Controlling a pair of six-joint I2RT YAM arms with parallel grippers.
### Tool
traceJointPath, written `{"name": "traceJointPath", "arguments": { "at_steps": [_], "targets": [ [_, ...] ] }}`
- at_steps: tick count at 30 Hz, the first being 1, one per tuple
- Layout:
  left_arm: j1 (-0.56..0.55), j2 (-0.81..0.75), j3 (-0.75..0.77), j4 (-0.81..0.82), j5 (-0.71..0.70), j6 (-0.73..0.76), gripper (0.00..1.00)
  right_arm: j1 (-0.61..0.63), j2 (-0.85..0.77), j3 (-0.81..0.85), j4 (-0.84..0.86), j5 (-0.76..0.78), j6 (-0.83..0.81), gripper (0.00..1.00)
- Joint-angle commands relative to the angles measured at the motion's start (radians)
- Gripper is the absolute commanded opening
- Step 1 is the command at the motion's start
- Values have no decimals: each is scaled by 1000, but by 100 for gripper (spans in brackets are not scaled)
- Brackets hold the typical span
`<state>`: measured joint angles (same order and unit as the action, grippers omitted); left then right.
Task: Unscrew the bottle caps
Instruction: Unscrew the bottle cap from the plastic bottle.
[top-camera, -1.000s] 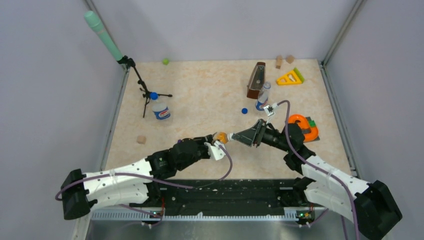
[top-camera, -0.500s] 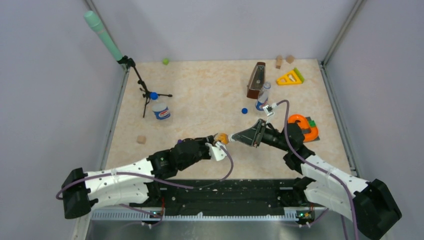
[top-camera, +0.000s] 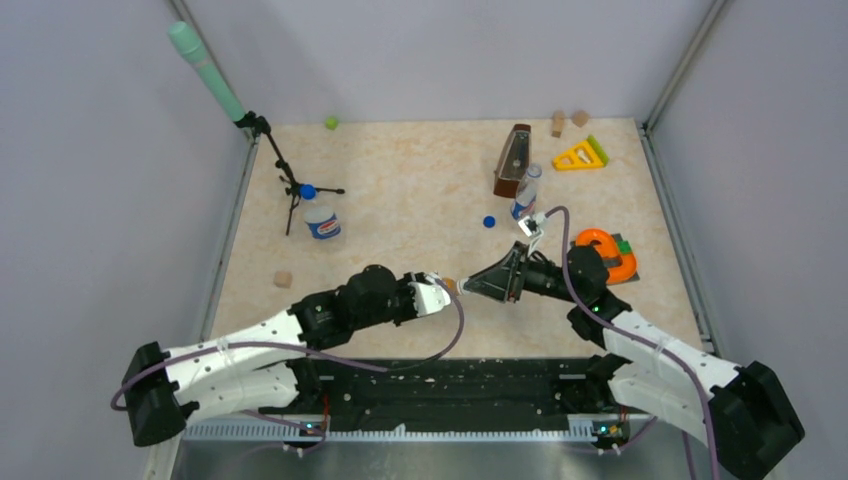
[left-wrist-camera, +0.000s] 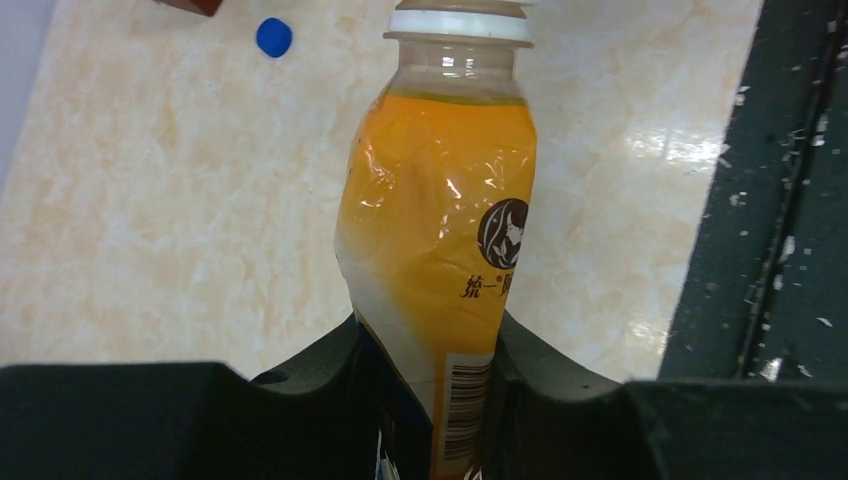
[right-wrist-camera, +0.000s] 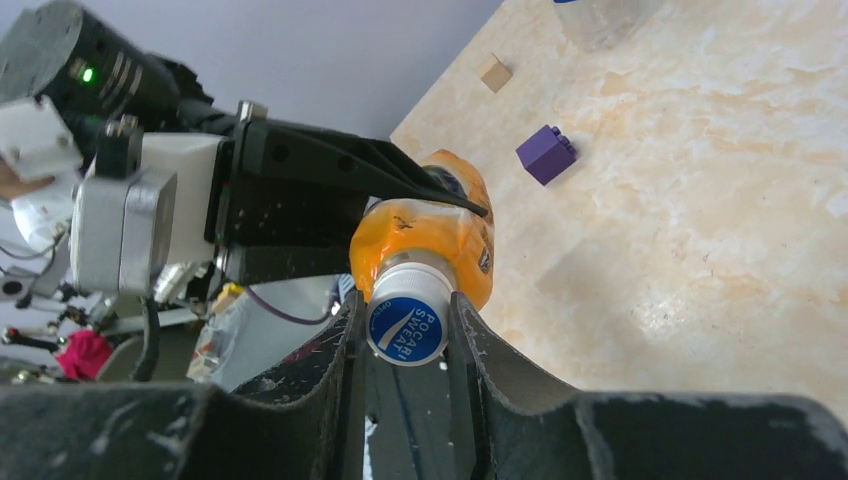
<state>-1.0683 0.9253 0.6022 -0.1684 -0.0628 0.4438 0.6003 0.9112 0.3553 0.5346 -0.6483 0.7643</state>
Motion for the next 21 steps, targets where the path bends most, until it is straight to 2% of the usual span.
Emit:
{"name": "traceJointPath", "arguments": {
  "at_steps": [1, 6, 10, 13, 15, 17, 18, 21],
  "targets": [
    [82, -5, 82, -15, 284, -97, 0, 16, -22, 37, -8, -75, -114, 0],
    [170, 9, 110, -49, 503, -136, 0, 18, -22, 34, -6, -142, -157, 0],
    [205, 66, 168, -129, 609, -143, 0, 18, -30, 51, -69, -161, -227, 0],
    [215, 122, 215, -193, 655, -142, 0, 18, -34, 63, -106, -166, -263, 4],
    [217, 146, 236, -220, 651, -144, 0, 18, -36, 74, -135, -154, -280, 14],
    [217, 161, 241, -224, 635, -136, 0, 19, -43, 75, -143, -136, -279, 35],
    [217, 162, 240, -223, 612, -134, 0, 18, -49, 75, -139, -123, -266, 43],
    [217, 152, 210, -186, 509, -118, 0, 18, -82, 75, -142, -15, -196, 52]
  ]
}}
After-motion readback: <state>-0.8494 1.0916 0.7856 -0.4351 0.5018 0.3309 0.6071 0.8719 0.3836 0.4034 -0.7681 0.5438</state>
